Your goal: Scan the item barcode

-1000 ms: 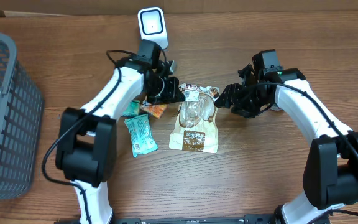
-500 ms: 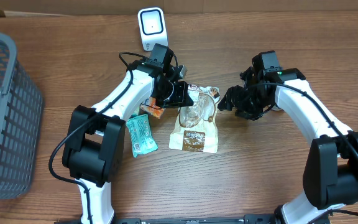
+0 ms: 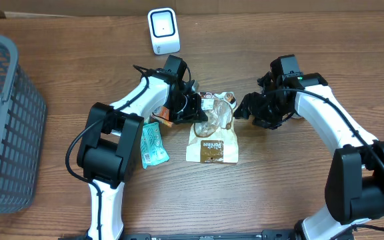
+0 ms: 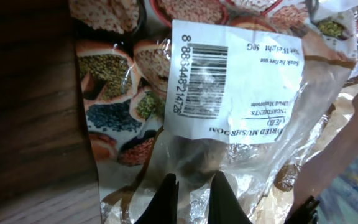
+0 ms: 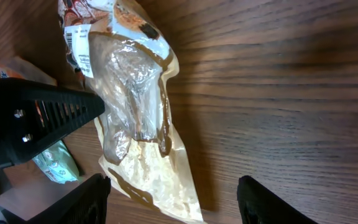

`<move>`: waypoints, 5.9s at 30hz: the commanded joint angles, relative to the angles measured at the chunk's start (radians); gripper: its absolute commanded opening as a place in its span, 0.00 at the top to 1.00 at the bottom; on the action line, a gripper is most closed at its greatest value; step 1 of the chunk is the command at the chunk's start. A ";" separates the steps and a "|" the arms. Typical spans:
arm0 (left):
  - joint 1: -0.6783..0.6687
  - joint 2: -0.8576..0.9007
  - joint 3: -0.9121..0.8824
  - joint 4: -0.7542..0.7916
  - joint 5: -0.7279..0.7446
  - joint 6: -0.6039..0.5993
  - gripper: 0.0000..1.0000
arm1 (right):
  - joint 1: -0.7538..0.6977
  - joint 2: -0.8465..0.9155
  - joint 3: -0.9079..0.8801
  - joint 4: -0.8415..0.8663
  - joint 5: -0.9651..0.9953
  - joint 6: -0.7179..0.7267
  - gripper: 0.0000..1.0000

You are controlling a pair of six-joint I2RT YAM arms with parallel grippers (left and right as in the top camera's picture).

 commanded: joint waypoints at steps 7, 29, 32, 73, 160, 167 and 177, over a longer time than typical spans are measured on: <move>0.011 0.037 -0.010 -0.020 -0.011 -0.040 0.95 | -0.006 0.058 0.018 0.091 -0.028 -0.061 0.35; 0.011 0.037 -0.010 -0.027 -0.008 -0.032 0.96 | 0.013 0.315 -0.017 0.224 -0.410 -0.232 0.33; 0.011 0.037 -0.010 -0.026 -0.008 -0.032 0.96 | 0.031 0.315 -0.048 0.274 -0.410 -0.212 0.44; 0.201 -0.390 0.378 -0.491 -0.286 0.202 0.96 | 0.019 -0.136 -0.059 0.107 -0.433 -0.240 0.96; 0.690 -0.481 0.377 -0.546 -0.411 0.440 0.00 | 0.479 0.261 0.961 0.000 0.892 -0.420 0.96; 0.690 -0.481 0.377 -0.547 -0.411 0.441 0.01 | 0.505 0.471 0.961 0.342 1.208 -0.713 0.96; 0.690 -0.481 0.377 -0.547 -0.411 0.440 0.00 | 0.481 0.643 0.961 0.746 1.248 -1.098 0.96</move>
